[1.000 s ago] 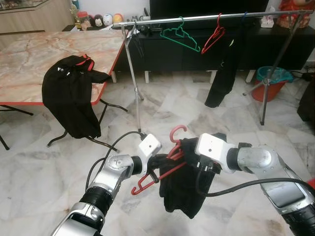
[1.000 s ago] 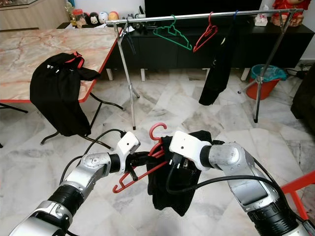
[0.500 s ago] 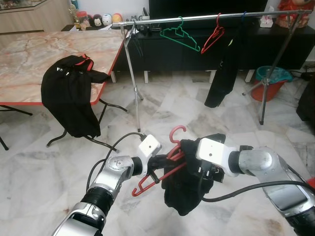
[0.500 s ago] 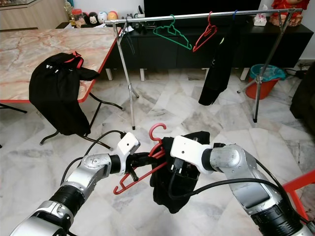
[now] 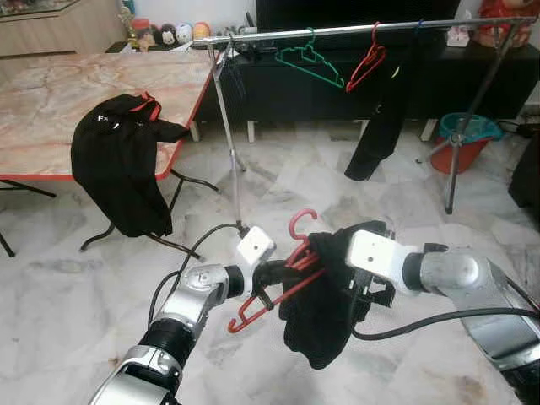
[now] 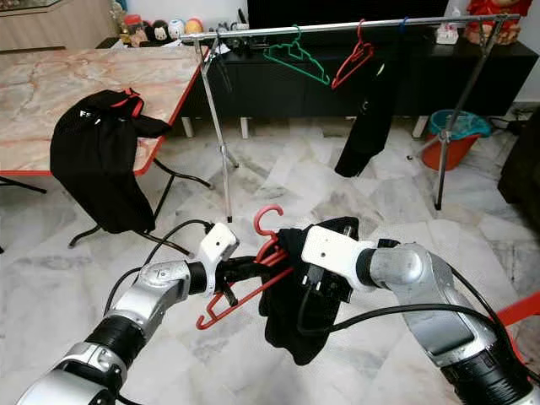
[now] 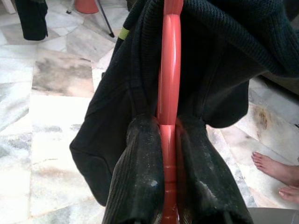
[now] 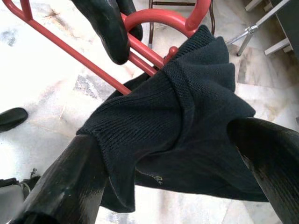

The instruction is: Hang hanger

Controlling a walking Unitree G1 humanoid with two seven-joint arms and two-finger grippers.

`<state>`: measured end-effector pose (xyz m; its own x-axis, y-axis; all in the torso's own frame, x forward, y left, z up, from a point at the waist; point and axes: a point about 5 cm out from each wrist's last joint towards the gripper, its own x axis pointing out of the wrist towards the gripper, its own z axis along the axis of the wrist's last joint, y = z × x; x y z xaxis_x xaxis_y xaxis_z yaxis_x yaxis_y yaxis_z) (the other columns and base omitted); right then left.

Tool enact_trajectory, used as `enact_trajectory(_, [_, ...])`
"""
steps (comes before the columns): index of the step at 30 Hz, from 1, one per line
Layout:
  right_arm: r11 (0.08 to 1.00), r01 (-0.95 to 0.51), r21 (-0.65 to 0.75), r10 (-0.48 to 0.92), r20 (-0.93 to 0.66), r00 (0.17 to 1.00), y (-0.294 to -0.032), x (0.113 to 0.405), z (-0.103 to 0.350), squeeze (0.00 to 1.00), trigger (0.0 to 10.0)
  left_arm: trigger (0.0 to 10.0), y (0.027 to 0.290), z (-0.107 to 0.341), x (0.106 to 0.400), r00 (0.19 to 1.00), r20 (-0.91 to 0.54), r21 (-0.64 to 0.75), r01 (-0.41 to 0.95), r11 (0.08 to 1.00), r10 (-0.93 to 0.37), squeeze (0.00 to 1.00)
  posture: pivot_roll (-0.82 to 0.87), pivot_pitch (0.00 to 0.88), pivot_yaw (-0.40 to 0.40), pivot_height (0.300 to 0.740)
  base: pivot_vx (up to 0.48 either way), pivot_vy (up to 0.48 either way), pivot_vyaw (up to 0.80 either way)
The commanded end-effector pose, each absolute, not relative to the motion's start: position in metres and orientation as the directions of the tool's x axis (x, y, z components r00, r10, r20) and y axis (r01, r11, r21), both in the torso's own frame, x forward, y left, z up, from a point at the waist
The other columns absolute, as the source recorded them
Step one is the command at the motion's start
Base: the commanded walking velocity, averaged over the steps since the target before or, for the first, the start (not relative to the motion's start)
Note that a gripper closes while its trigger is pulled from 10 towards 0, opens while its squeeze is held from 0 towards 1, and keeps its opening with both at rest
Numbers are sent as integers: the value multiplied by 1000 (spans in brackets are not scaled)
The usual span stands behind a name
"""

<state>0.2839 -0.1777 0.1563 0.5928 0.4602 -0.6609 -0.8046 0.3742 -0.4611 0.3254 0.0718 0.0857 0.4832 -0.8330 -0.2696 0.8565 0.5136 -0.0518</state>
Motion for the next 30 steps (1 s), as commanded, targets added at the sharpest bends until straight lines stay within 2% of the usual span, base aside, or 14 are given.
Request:
enact_trajectory(1, [372,-812,-449,462,-669,582,-175,280,156,0,10000,10000,78,101,334,531,-193,-37,836,547,-825,0,-278,62,56,740,0,0,0])
enact_trajectory(2, [384,-810,-443,462,-667,584,-174,279,155,1000,10000,10000,79,101,334,531,-195,-39,836,547,-825,0,-278,63,57,740,0,0,0])
enact_trajectory(12, [419,-823,-383,517,-644,563,-165,272,155,1000,10000,10000,83,101,335,531,-201,-43,835,549,-823,0,-276,61,58,740,0,0,0])
enact_trajectory(15, [498,-722,-479,366,-639,676,-182,284,154,1000,10000,10000,83,101,335,531,-200,-46,834,549,-823,0,-279,61,59,740,0,0,0])
enact_trajectory(18, [582,-631,-513,276,-606,747,-191,292,156,1000,10000,10000,84,100,334,528,-202,-48,836,547,-825,0,-279,61,60,740,0,0,0])
enact_trajectory(20, [589,-635,-500,281,-609,741,-189,291,155,1000,10000,10000,84,100,334,527,-203,-50,836,546,-825,0,-278,60,60,740,0,0,0])
enact_trajectory(21, [583,-651,-487,297,-618,728,-187,289,153,624,10000,10000,84,100,334,527,-203,-50,836,546,-825,0,-278,60,60,740,0,0,0])
enact_trajectory(22, [565,-673,-478,314,-630,711,-184,286,151,0,10000,10000,84,100,334,527,-203,-51,836,546,-825,0,-278,60,61,740,0,0,0])
enact_trajectory(30, [500,-759,-416,411,-658,631,-167,272,145,0,10000,10000,88,98,334,524,-212,-56,836,546,-825,0,-280,66,63,740,0,0,0])
